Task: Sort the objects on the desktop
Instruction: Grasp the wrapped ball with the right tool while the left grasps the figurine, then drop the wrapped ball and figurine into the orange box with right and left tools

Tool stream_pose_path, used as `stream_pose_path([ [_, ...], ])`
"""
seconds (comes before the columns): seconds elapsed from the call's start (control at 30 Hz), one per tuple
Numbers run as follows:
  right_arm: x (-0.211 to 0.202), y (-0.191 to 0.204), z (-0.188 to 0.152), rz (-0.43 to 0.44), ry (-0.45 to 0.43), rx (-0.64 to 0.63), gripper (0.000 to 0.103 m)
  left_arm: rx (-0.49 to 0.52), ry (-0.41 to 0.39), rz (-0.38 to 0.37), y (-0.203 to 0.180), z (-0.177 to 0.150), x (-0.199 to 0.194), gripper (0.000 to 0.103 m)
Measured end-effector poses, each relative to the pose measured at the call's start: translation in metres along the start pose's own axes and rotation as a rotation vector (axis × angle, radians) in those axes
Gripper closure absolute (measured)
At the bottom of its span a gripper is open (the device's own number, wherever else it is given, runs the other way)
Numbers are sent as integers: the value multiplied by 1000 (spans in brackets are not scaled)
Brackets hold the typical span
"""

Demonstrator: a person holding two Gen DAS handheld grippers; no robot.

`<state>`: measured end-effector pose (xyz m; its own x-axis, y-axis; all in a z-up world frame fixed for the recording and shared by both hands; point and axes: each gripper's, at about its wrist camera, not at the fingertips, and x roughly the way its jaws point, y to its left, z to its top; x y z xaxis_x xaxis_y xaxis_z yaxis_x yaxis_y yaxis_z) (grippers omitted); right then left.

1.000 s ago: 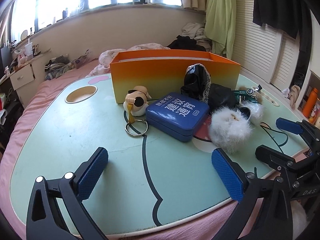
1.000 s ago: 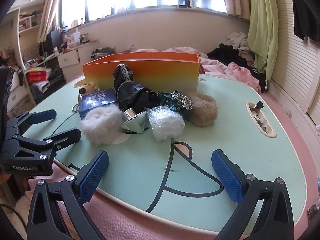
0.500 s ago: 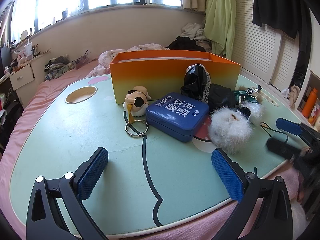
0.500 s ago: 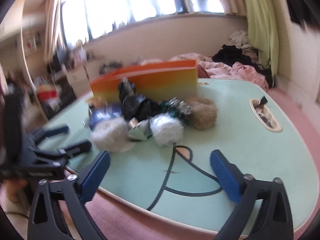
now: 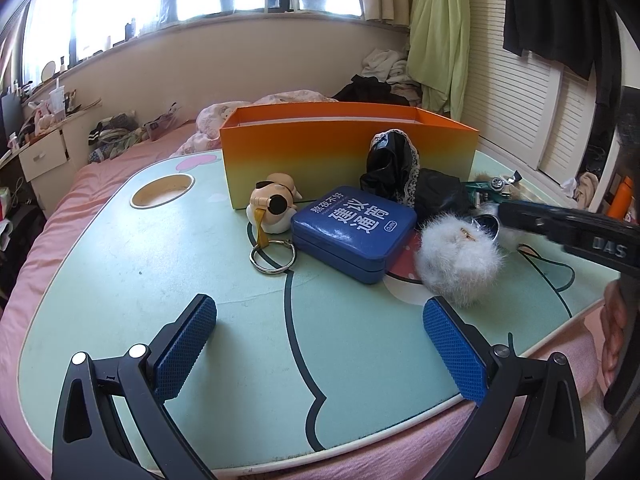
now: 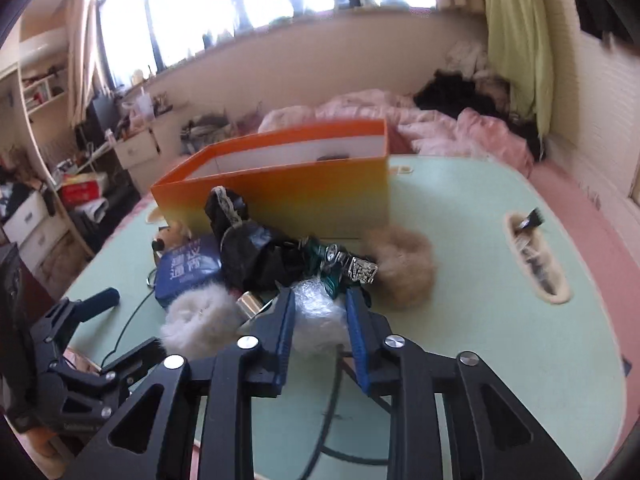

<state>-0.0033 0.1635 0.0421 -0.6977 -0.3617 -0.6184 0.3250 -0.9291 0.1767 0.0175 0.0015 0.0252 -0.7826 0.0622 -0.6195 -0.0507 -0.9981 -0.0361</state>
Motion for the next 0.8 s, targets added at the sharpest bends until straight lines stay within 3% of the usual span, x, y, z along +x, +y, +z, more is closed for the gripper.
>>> stream_pose_path([
  [0.1, -7, 0, -8, 31, -29, -11, 78, -17, -16, -3, 2, -2, -4, 0],
  [0.23, -20, -8, -23, 119, -73, 10, 78, -97, -44, -69, 17, -3, -14, 1],
  [0.3, -30, -12, -28, 156, -103, 26, 78, -137, -42, -66, 28, 0, -20, 6],
  [0.4, -42, -12, -26, 172, -132, 22, 78, -223, -19, -58, 49, 18, -29, 16],
  [0.47, -47, -9, -25, 165, -148, 17, 78, -251, -23, -80, 55, 33, -31, 16],
  [0.53, -46, -12, -22, 174, -151, 21, 78, -232, -12, -47, 55, 53, -21, 16],
  [0.57, -46, -11, -22, 180, -148, 22, 78, -217, 9, -22, 53, 62, -11, 19],
  [0.7, -45, -9, -22, 183, -145, 20, 78, -199, 158, -27, 49, 78, 35, 54],
  [0.77, -45, -10, -20, 191, -146, 25, 78, -186, 225, -48, 48, 76, 56, 66],
  [0.8, -45, -11, -19, 194, -145, 29, 78, -191, 234, -43, 49, 74, 61, 67],
])
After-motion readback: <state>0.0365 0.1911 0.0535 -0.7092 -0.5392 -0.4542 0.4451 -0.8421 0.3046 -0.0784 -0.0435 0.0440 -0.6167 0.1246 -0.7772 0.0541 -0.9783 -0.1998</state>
